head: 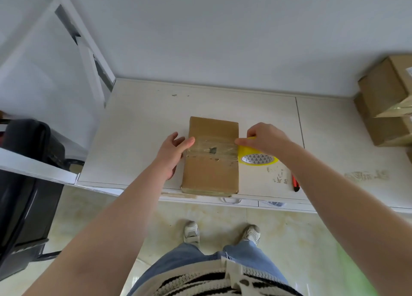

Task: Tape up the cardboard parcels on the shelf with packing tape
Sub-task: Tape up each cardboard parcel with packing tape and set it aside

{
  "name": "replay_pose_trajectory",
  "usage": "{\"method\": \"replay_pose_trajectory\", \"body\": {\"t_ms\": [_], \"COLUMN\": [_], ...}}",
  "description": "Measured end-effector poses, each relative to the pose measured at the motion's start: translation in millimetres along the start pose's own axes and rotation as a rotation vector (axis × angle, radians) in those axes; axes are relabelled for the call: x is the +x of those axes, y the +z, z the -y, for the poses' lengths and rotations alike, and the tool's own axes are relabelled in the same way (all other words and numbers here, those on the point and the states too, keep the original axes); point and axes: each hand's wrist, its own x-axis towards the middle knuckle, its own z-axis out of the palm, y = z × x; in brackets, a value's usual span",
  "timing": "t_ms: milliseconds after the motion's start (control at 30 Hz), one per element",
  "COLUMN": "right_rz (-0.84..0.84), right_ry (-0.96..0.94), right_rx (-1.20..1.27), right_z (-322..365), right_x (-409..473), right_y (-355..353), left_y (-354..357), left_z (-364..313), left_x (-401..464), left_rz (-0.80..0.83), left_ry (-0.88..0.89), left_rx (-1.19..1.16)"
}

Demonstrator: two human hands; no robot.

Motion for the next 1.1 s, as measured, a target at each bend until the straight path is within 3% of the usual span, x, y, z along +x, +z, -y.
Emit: {"method": "replay_pose_trajectory", "body": {"t_ms": [133, 300, 400, 600, 800, 967, 1100], "right_rz": [0.013, 0.013, 0.006, 0.003, 0.003, -0.020, -0.025], "right_ry": [0.015, 0.022, 0.013, -0.020, 0.022, -0.013, 0.040], "right_rx": [0.011, 0.026, 0.045, 0.231, 0.206, 0.438, 0.232], "right_z": [0.7, -2.2, -5.7, -25.5, -25.2, -44.2, -47.8], "right_x": [6.0, 7.3, 9.2, -1.4, 4.3, -4.9, -0.2], "right_y": [12.5, 14.7, 18.9, 21.5, 26.7, 34.6, 28.8], "left_y": [2.2, 50.2, 72.0, 70.4, 69.2, 67.7, 69.2], "left_z": [-1.1, -5.5, 11.7, 20.3, 18.0, 18.0, 16.1], "left_x": [1.8, -5.4, -4.9, 2.0, 0.8, 1.7, 0.5], "left_rz": [0.036, -0.192, -0.203, -0.221, -0.223, -0.212, -0.203], "left_ry": [0.070, 0.486, 0.587, 0.586, 0.573, 0.595, 0.579], "left_rx": [0.150, 1.251, 1.505, 1.589, 1.600, 1.558, 1.561]}}
